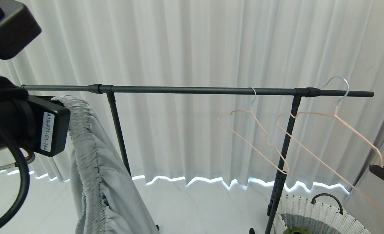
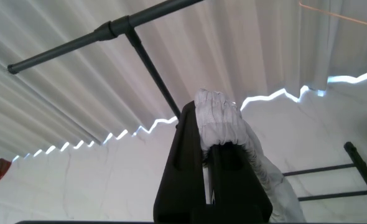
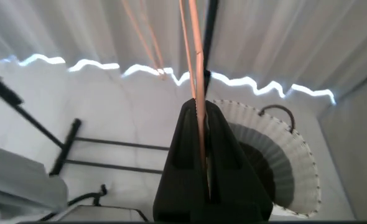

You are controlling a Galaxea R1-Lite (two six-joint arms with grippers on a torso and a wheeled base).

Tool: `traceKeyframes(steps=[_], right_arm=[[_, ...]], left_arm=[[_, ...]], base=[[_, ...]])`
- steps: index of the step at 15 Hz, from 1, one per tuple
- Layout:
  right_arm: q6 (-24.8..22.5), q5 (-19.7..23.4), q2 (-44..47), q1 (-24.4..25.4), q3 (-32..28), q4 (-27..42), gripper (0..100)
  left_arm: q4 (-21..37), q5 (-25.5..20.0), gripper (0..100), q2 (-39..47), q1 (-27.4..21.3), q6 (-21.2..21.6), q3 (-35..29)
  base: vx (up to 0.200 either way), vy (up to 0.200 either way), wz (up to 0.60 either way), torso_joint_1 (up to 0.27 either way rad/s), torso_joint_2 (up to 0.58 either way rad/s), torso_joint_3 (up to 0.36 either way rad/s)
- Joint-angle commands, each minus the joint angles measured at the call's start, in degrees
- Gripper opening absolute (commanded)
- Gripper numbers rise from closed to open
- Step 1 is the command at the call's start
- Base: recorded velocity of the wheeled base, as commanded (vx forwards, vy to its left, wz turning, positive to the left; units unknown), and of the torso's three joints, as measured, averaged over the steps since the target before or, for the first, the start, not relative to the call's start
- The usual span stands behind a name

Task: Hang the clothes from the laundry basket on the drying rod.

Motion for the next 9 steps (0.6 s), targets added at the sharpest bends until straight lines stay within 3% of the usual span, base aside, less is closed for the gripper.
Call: traceKeyframes(steps=[1,4,9], right_arm=[[0.1,0.7,-2.0,4.5,2.1,-2.7,0],[0.2,5.1,-3.1,10.0,3.5,-7.0,0],[0.2,13.7,-3.0,12.9,4.5,-10.1,0]], left_arm=[[0.0,0.0,0,0.1,-0.5,0.0,0.2],[0.0,0.0,0,0.1,-0.6,0.0,0.4],[0.0,0.0,0,0.1,-0.6,0.0,0.5]], base=[[0.000,0.000,0.00,0.000,0.00,0.000],[0.000,0.000,0.00,0.000,0.00,0.000],[0.000,0.000,0.00,0.000,0.00,0.000]])
